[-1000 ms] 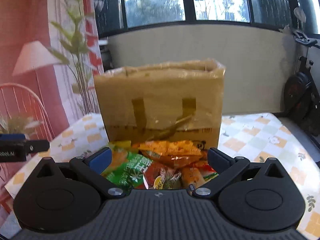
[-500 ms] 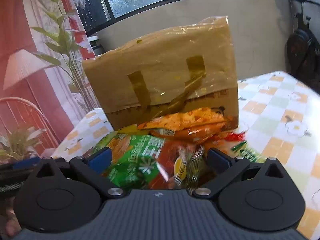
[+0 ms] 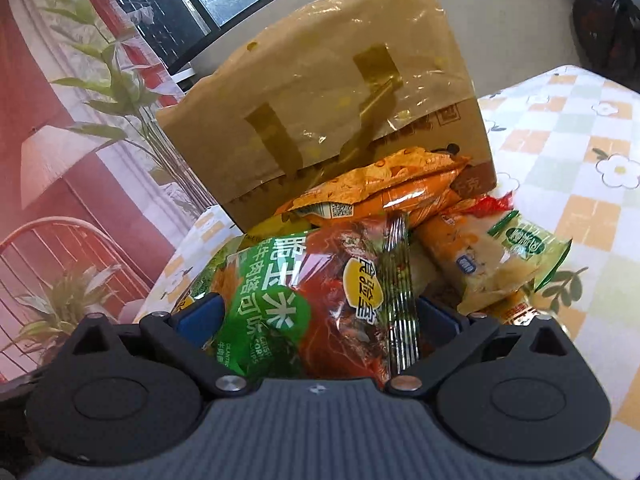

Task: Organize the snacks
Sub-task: 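Grasp the green rice-cracker bag with the left gripper while the right gripper grasps the red-green snack bag, then lift both bags and drop them into the lined box with both grippers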

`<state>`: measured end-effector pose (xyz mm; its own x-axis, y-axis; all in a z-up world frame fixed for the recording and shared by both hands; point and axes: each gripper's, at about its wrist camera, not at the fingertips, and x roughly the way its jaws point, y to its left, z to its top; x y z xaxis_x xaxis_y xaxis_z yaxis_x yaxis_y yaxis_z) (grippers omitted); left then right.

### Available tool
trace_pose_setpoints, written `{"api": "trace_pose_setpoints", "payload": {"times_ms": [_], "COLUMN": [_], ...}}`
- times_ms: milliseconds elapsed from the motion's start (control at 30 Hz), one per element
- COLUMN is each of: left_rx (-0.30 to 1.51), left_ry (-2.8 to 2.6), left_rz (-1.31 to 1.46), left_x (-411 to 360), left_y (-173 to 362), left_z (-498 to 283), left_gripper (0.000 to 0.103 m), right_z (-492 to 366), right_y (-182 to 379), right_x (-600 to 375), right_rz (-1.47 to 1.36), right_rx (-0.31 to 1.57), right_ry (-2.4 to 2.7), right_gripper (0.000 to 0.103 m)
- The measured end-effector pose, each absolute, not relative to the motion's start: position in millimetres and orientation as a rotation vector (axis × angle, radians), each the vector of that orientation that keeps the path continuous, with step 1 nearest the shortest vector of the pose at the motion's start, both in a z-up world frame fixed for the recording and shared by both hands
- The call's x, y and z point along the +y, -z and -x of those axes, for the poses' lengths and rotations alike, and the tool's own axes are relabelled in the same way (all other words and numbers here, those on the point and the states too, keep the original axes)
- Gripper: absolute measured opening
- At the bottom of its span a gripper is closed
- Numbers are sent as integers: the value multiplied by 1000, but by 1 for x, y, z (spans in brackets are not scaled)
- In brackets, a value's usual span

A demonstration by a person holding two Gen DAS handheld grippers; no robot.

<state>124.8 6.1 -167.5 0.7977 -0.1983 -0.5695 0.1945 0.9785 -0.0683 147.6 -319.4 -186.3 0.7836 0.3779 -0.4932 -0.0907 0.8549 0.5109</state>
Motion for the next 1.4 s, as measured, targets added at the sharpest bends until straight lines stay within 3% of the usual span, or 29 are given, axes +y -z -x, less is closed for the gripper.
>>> {"api": "trace_pose_setpoints", "payload": {"times_ms": [300,600,1400], "left_rx": [598,557,586], "left_ry": [237,293,398], "left_rz": [11,-16,-264], "left_x": [3,-6,-40], "left_y": [165,159,181], "left_z": [-122,-116,-106], "left_gripper": [82,83,84], "right_z": [-132,-116,-108], "right_y": [173,156,155], "right_x": [-324,-325,-337], "right_rz": [-442,-351,-403], "right_rx": [551,404,361], "right_ry": [-269,-239,-209], "right_gripper": [77,76,76]}}
